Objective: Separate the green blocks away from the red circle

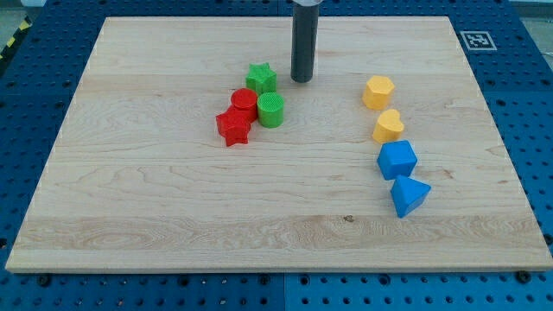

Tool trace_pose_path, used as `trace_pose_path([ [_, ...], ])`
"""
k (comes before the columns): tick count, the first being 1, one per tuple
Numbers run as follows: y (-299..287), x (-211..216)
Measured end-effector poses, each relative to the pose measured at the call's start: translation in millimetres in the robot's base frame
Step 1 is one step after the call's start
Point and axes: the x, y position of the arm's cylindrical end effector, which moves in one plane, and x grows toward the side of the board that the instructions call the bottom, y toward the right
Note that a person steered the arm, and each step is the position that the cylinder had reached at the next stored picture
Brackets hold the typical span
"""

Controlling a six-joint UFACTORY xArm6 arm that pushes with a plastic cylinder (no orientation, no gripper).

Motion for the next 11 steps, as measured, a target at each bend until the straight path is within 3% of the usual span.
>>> trace_pose_path([
  [2,-8.3,26.9],
  [5,-64.1,-2.7],
  [9,-15.4,114.8],
  [11,33.3,142.6],
])
